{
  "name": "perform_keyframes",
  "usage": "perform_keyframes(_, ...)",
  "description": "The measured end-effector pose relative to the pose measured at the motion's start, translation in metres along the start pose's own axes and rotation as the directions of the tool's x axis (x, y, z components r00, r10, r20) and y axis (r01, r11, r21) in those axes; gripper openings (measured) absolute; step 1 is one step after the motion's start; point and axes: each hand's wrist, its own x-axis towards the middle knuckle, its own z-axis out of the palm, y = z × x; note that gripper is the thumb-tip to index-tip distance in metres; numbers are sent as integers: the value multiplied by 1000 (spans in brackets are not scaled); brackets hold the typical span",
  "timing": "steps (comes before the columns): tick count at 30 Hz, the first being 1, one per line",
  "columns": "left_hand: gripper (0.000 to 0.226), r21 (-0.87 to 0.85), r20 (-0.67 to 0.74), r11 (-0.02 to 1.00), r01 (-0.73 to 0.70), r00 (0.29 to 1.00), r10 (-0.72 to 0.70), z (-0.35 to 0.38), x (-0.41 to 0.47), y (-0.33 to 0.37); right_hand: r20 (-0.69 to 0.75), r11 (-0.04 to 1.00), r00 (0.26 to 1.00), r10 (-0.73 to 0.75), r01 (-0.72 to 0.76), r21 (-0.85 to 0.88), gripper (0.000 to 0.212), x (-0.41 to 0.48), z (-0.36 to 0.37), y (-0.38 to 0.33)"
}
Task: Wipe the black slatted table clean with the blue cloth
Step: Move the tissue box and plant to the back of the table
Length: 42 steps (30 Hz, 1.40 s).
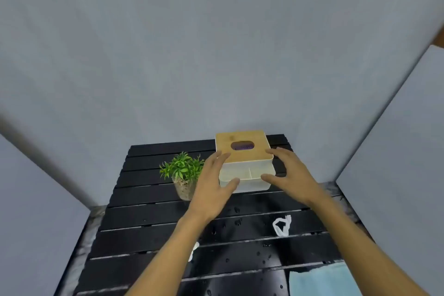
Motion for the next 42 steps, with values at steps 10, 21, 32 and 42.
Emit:
perform_keyframes(10,54,-85,-176,996,-33,984,18,37,8,-41,-148,990,987,-61,79,120,60,10,42,37)
perform_keyframes(21,47,-114,-261,991,-72,965,40,54,17,-48,-313,956,947,-72,155,248,50,15,48,66)
perform_keyframes(32,46,-173,-265,978,-116,962,67,95,55,-38,-334,956,941,-59,149,251,55,38,19,104)
perform_keyframes(42,45,-71,-237,993,-98,968,79,114,91,-31,-348,968,936,-62,142,209,54,65,-1,125)
